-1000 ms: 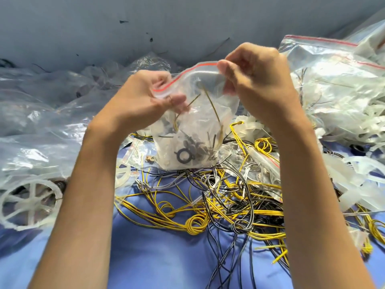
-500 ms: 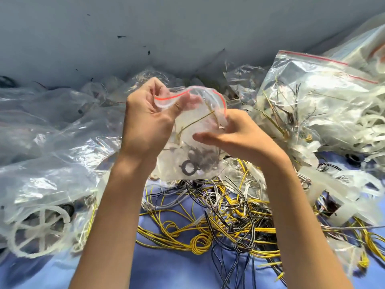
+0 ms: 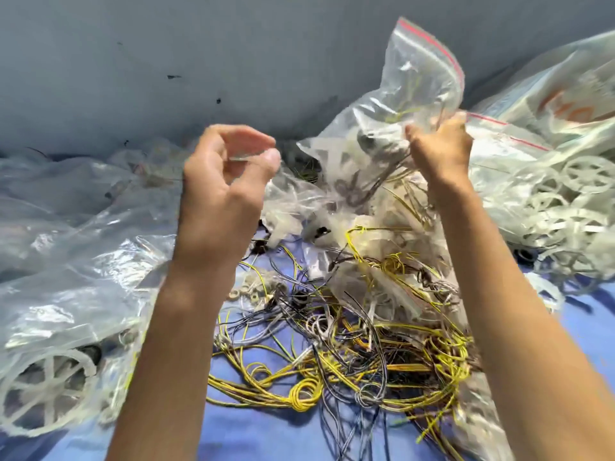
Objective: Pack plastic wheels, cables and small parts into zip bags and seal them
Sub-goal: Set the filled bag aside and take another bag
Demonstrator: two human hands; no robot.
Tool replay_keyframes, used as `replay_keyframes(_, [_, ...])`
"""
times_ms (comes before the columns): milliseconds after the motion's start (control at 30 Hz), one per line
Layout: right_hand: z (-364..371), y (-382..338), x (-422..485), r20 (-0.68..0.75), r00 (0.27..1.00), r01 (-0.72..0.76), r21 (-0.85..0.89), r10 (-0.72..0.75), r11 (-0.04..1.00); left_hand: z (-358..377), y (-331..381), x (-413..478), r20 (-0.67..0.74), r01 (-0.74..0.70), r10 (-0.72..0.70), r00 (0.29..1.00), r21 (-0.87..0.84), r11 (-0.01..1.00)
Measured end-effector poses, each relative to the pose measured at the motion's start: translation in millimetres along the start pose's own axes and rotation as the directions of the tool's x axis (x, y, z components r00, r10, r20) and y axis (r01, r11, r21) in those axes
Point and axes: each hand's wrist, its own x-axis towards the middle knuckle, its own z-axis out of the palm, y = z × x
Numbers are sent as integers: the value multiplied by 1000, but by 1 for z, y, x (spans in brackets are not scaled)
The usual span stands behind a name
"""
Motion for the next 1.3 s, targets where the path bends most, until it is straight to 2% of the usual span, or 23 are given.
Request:
replay_keyframes(33, [3,7,3,53,998,-11,-165,20,986,2,-2,-1,58,20,-22,998,29,999])
replay_keyframes(100, [9,21,-5,135,990,81,-402,-29,912,4,-9,0,165,68,-83,983,95,993])
replay_keyframes(167, [17,28,-18,144,957,288,-533,-250,796,4,-18,4,240,111,-151,959,173,979])
replay_keyframes(233, [26,30,-26,258,839,522,-632,-480,573,5,-33,10,268,136,-206,941,259,956])
replay_keyframes(300, [31,30,-27,452,742,659,-630,-495,411,12,-54,20,291,131,-264,919,408,904])
replay_keyframes(367, [32,33,-22,587,713,701,-599,-384,386,23,-82,33,298,55,-291,909,605,794])
replay_keyframes(467, [30,37,-14,661,729,646,-581,-175,496,39,-127,51,310,-99,-300,902,826,555])
replay_keyframes(500, [31,39,-14,665,732,636,-586,-150,503,42,-141,54,321,-139,-315,893,863,486])
replay_keyframes(600, [38,46,-19,661,729,669,-630,-180,394,46,-176,55,335,-239,-288,897,916,322])
replay_keyframes(667, [43,50,-18,639,740,665,-651,-210,366,42,-184,55,308,-244,-204,929,927,285])
replay_keyframes(733, [45,52,-17,630,747,658,-659,-211,364,34,-183,57,246,-173,-168,955,918,357])
replay_keyframes(867, [51,53,-16,620,757,649,-682,-206,337,2,-172,54,103,15,-159,982,794,608])
replay_keyframes(967, [54,51,-15,624,754,654,-686,-204,318,-23,-162,37,171,64,-218,961,630,774])
replay_keyframes(1067, [52,50,-14,645,739,667,-661,-195,343,-34,-154,18,233,57,-229,945,573,817])
replay_keyframes(1200, [43,48,-16,670,720,670,-603,-181,433,-37,-130,0,101,-13,-49,994,531,847])
replay_keyframes(1233, [40,48,-19,665,718,664,-566,-207,488,-38,-121,-5,84,-39,-5,996,506,862])
replay_keyframes(1300, [31,47,-29,603,710,674,-433,-363,599,-41,-102,-19,112,-86,43,993,418,904])
